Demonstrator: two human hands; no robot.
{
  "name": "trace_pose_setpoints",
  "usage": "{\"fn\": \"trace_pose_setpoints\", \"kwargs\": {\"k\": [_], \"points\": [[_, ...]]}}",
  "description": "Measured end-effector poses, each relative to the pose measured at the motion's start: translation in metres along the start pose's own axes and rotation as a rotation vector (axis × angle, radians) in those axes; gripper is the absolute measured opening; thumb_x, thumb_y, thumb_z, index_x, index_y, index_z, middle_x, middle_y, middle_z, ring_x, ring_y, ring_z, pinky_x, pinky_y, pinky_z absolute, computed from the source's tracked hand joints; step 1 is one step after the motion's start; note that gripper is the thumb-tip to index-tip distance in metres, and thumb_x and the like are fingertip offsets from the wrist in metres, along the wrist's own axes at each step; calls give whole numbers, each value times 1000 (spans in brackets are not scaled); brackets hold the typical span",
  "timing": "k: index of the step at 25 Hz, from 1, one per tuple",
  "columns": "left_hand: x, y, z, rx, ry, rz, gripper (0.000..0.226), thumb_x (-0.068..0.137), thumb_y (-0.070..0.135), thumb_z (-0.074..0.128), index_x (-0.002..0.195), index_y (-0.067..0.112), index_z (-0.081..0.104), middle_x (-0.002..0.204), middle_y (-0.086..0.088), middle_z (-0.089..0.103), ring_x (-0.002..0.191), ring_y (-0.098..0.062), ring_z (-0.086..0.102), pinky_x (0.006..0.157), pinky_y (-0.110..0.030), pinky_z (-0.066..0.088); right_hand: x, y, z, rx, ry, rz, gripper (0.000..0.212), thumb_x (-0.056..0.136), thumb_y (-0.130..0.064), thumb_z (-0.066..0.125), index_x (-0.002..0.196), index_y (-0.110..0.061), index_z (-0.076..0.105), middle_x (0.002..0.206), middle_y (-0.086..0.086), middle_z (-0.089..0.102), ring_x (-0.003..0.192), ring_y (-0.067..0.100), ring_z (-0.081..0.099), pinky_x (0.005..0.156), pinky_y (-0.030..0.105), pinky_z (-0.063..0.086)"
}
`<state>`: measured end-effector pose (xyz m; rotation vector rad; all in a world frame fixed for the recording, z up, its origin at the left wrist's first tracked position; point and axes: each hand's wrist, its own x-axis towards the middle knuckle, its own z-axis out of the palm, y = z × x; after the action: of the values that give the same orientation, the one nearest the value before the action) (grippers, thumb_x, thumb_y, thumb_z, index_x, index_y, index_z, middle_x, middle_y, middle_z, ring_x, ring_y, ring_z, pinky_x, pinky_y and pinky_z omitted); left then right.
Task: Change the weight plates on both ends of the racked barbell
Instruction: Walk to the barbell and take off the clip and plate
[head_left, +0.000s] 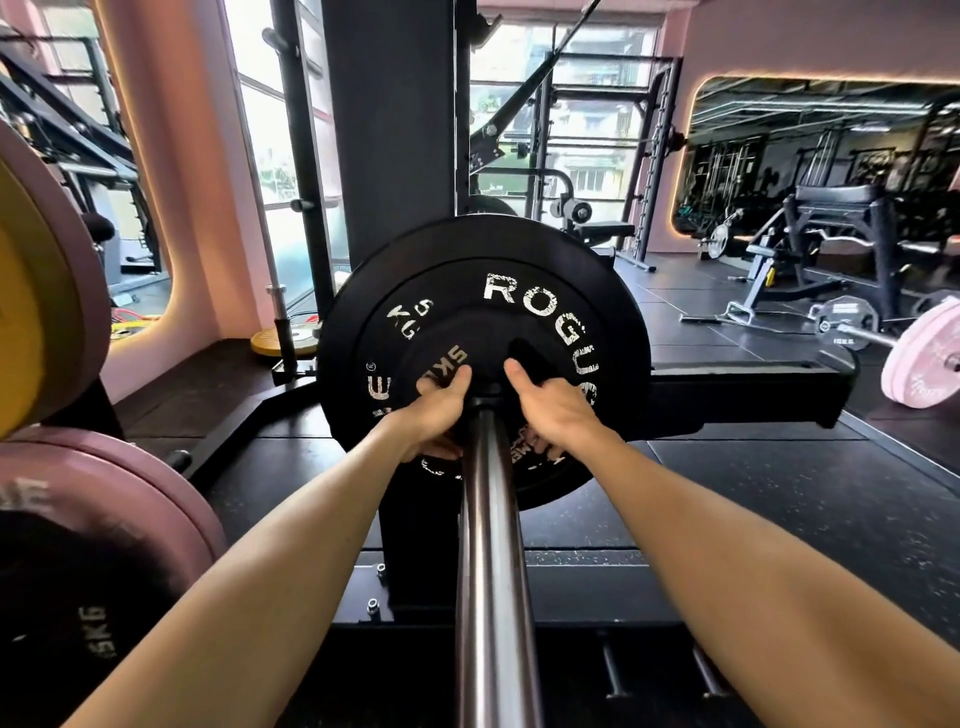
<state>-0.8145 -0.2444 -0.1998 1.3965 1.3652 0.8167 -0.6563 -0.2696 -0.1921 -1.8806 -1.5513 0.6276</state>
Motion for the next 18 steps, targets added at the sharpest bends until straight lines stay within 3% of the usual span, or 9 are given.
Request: {"fn": "trace_pose_setpoints", "kwargs": {"k": [2,6,10,14,16,18], "points": [[0,2,6,-37,-46,-18,74,100,61,33,151,13,8,130,1,46,92,-15,64,59,-31,55,4,-10,3,-47,1,29,81,84,-83,23,89,-12,61,86,11,69,70,26,70,69,41,62],[11,-4,10,-98,-20,9,61,100,57,40,133,7,29,105,6,44,92,-17,65,71,-39,59,17,-14,20,-60,-13,92,94,75,-90,32,111,-10,65,106,13,67,87,32,69,78,44,60],[13,-5,11,-109,24,25,50,101,52,44,122,12,24,97,-1,53,84,-17,63,66,-37,56,26,-10,26,-57,52,68,80,89,-74,35,118,-5,64,118,16,65,101,37,66,88,47,56],[15,-5,11,-92,40,16,43,99,54,46,112,16,31,111,-3,48,91,-20,63,66,-39,57,29,-10,23,-121,37,-9,68,97,-60,33,110,-1,65,111,20,67,96,38,67,90,44,55],[17,-7,9,-162,-10,-19,66,88,66,56,122,16,30,115,-3,52,93,-21,67,64,-37,58,30,-9,20,-145,13,-34,62,99,-55,33,100,-2,65,106,20,68,93,37,68,89,42,55],[20,-10,8,-173,-69,-29,104,60,84,68,132,17,35,120,-4,61,92,-18,72,62,-34,59,29,-7,18,-165,5,-66,54,100,-51,32,84,-7,59,102,21,68,92,38,68,88,42,56]]}}
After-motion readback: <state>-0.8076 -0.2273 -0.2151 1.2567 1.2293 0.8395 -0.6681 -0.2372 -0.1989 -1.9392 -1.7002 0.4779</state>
